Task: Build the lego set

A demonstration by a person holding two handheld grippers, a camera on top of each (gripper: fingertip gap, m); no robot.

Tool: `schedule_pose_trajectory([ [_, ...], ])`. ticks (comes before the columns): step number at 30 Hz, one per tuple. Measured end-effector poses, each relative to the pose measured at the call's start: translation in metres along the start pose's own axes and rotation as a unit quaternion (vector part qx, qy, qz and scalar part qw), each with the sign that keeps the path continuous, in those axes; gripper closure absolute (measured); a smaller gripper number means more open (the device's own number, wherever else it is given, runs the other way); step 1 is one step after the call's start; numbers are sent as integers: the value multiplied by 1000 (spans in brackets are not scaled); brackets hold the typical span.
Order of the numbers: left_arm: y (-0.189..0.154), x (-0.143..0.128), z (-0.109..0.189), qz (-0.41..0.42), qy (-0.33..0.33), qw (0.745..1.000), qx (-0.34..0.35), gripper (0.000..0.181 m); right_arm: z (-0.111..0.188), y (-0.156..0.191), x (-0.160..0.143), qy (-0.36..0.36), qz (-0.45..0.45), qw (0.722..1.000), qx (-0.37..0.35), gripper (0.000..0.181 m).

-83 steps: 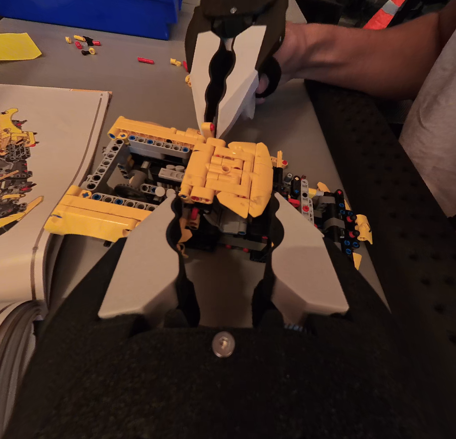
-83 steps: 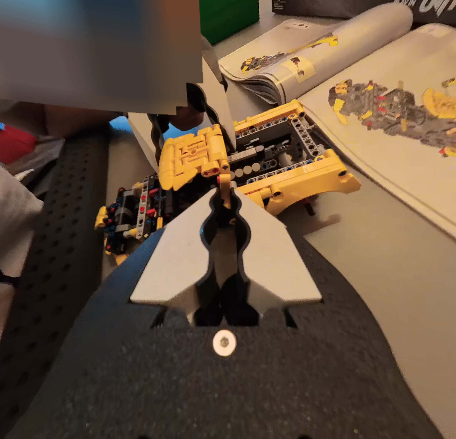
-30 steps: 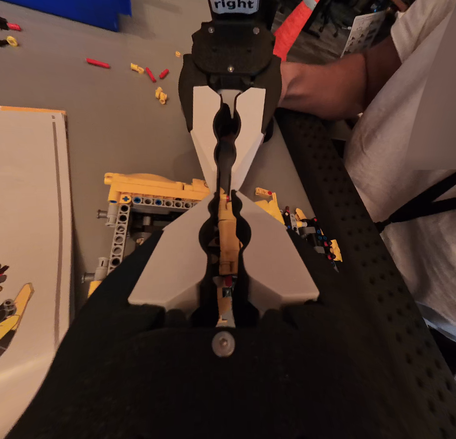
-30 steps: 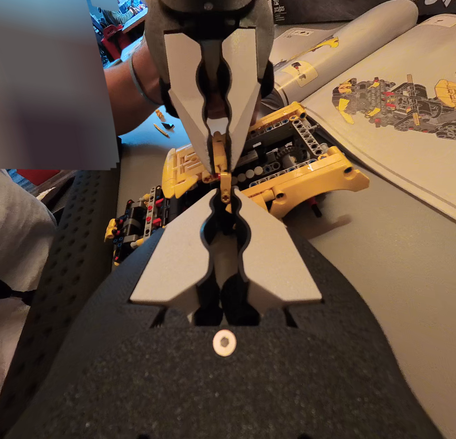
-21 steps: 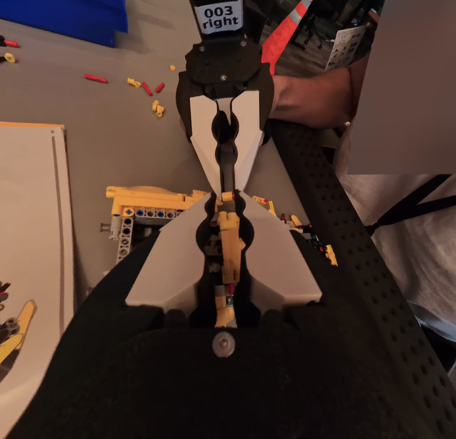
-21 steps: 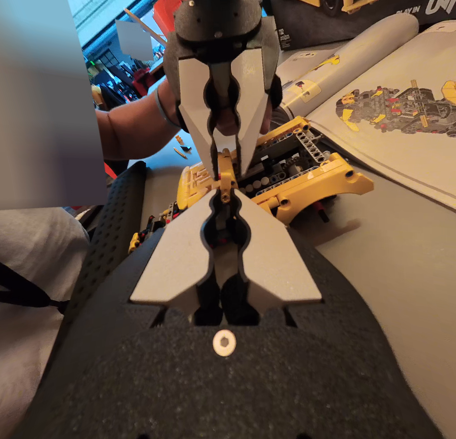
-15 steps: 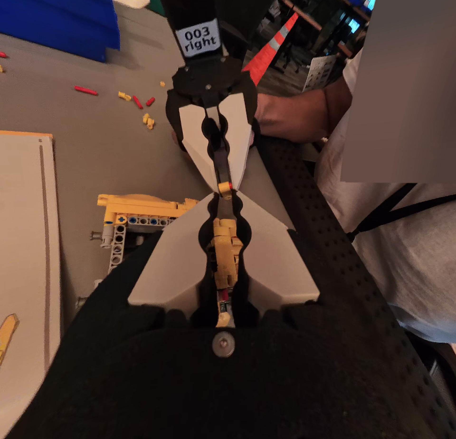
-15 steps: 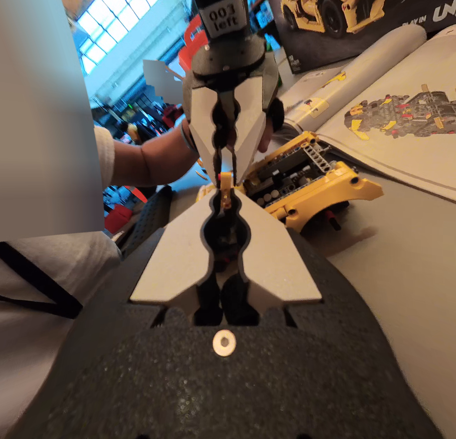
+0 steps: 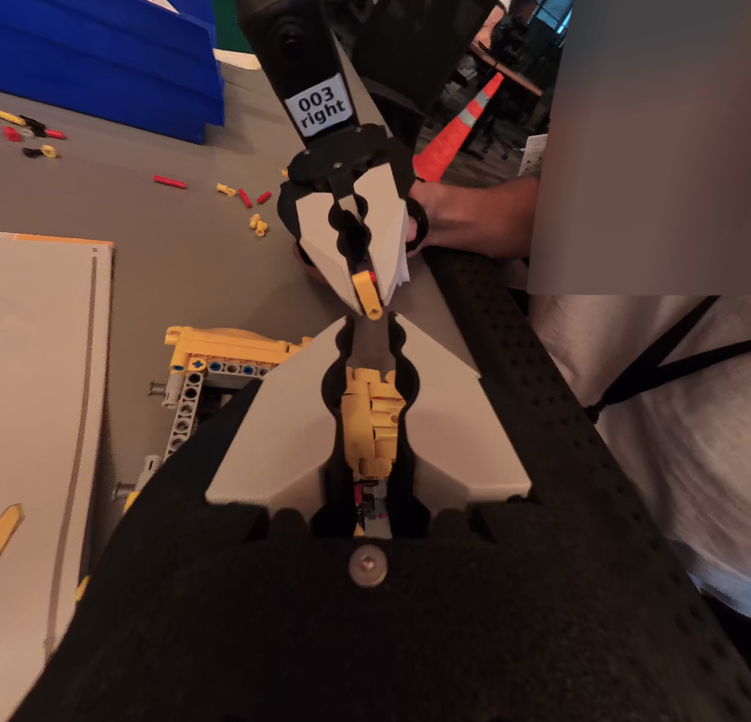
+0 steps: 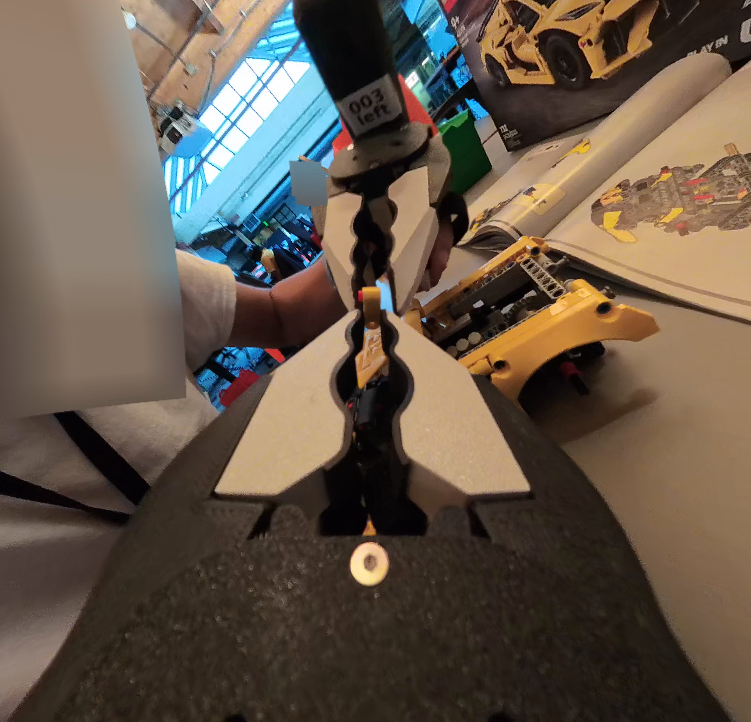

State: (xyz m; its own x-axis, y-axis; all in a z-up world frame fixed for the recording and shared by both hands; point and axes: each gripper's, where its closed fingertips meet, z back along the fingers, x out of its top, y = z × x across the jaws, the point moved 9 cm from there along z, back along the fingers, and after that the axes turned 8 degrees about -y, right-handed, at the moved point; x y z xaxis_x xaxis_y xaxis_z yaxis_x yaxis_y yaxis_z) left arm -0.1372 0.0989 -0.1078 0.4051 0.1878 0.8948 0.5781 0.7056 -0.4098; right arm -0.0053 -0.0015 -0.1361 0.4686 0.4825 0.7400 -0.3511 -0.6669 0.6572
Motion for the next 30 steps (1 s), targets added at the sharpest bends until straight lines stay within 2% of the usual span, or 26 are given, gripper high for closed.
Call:
schedule_pose_trajectory([
  [6,-5,1,-3,-4,-38,999,21,168,0,2,3,-21,8,1000,6,175],
  [12,-8,-1,-6,-31,-31,999,22,173,2,2,1,-10,-3,1000,15,174],
  [17,-8,-1,-4,-19,-33,999,19,175,2,3,2,-7,15,1000,11,174],
  [25,-3,-7,-9,4,5,999,47,176,5,-2,4,-6,28,999,-24,166],
  [30,-6,-8,-12,-11,28,998,57,176,2,-3,-1,23,35,999,-33,173],
])
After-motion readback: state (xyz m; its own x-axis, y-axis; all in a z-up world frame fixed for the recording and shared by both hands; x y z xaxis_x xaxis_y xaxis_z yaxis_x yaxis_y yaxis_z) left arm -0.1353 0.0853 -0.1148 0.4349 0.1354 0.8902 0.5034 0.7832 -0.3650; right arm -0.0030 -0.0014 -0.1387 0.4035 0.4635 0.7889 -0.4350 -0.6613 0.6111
